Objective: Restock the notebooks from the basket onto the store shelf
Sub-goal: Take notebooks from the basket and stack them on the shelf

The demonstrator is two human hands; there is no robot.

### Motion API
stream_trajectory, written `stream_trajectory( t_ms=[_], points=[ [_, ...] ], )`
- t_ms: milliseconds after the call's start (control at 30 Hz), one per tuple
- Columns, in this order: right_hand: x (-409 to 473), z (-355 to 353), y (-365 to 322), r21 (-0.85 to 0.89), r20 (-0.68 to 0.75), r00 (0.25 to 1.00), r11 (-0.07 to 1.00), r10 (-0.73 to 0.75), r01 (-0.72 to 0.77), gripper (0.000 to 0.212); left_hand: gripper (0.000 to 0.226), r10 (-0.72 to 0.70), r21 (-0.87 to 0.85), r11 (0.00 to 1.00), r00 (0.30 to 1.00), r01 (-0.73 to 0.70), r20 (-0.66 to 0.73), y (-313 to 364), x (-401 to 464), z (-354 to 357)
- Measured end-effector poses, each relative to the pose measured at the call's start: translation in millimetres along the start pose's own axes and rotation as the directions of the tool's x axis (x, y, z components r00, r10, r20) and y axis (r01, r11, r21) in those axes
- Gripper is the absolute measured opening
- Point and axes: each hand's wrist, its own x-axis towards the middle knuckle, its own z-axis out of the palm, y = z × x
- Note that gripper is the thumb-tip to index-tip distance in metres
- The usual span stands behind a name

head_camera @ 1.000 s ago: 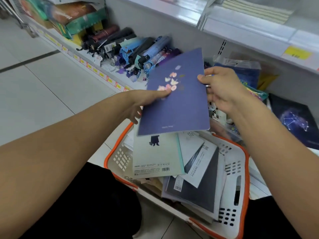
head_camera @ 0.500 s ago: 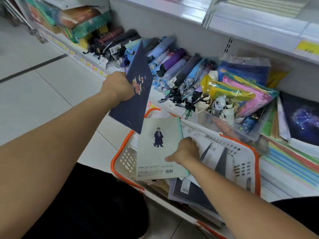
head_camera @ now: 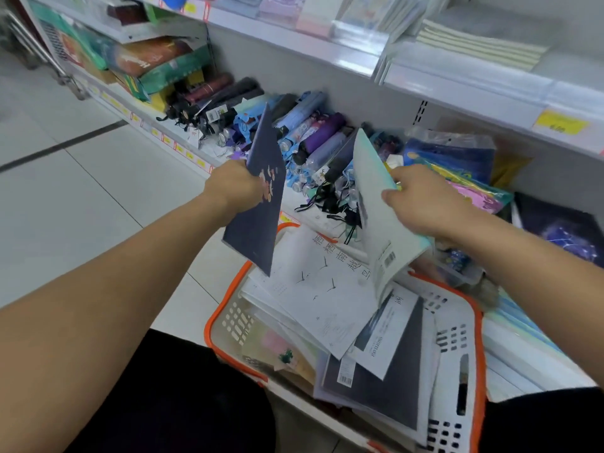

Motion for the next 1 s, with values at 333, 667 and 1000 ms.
stream_trajectory(
  t_ms=[333, 667, 1000],
  points=[
    [-54.2, 32.9, -52.1, -0.258, -0.176, 0.943, 0.938, -0.281, 0.231, 0.022, 0.049, 0.008, -0.829, 0.460, 0.933, 0.317, 0.361, 50.8, -52.5, 67.4],
    [-25.2, -10.5, 12.1, 0.186, -0.082, 0.991, 0.975, -0.104, 0.118, 0.076, 0.023, 0.126, -0.843, 0.514, 0.959, 0.157, 0.256, 47.5, -39.9, 32.7],
    [-31.8, -44.0, 18.3, 0.941, -0.064, 0.997, 0.331, -0.037, 0.073, 0.019, 0.041, 0.225, -0.888, 0.457, 0.973, -0.051, 0.060, 90.0, -44.1, 6.3]
  ],
)
